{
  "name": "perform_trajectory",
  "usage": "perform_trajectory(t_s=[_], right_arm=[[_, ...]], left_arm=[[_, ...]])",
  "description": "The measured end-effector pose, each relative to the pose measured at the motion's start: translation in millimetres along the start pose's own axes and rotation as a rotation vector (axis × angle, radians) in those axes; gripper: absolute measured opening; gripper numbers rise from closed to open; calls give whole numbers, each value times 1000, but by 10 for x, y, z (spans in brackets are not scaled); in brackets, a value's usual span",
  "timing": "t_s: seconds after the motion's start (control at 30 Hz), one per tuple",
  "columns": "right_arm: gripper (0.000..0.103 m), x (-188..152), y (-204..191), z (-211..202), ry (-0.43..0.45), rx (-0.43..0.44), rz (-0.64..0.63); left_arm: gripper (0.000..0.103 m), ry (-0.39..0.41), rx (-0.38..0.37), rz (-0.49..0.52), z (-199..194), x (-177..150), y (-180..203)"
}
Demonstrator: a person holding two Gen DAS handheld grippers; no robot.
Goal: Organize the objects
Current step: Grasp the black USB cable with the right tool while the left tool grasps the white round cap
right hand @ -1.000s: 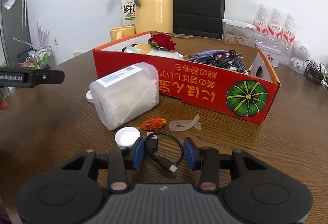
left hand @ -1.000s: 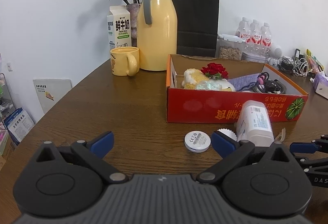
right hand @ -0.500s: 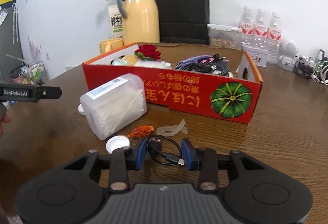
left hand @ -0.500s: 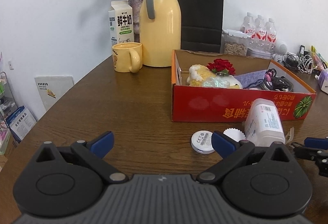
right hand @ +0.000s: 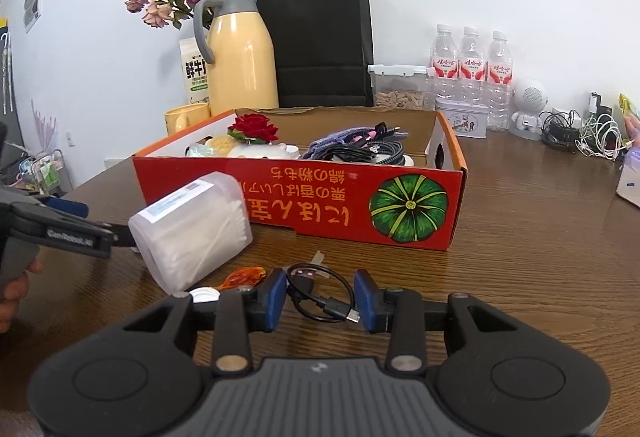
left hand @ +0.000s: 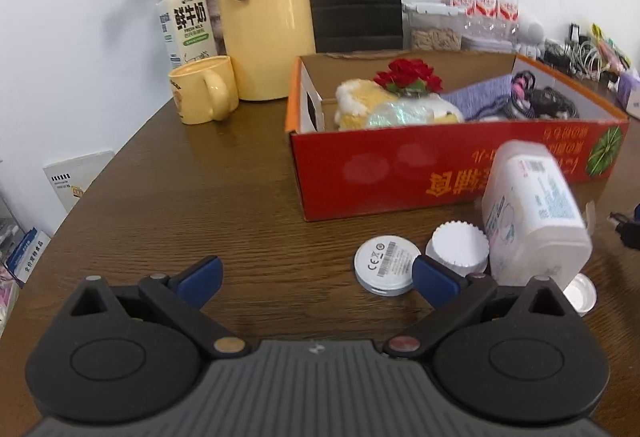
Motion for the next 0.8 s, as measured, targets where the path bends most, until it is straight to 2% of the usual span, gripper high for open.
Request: perform_trajectory(t_s=[0.13, 0.23, 0.3, 0.33, 0.37, 0.4, 0.5, 0.8], right_arm=[[36, 2, -7, -2, 3, -1, -3], [36, -1, -14, -5, 5, -1, -5], [36, 0, -20, -3, 5, -1, -7], [36, -2, -22, -4, 5, -1, -7], [36, -2, -23, -3, 5, -1, -7], [36, -2, -24, -3, 5, -1, -7], [36, -2, -26, -4, 5, -2, -8], [36, -5, -16, -25, 17, -5, -9]], left_arm=[[98, -19, -41, 12, 63, -13, 46], [86, -15, -84, 0, 91, -11, 59], [69, -17, -136, -20, 104, -3, 55], [66, -13, -147, -23, 102, -5, 57], [51, -6, -153, -18, 88, -7, 65], [41, 3, -173, -18, 64, -9, 70], [40, 13, -197, -23, 32, -24, 88], [40, 58, -149, -70, -70, 7, -10]])
Point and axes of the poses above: each gripper's, at about its wrist camera, not at the fingertips, and z roughly the way its jaws point, y to its right, x to its top, the point moved 2 cm from there along z, roughly the way its jaws point, and after that the axes turned 12 degrees about x, right-handed, at the moved point
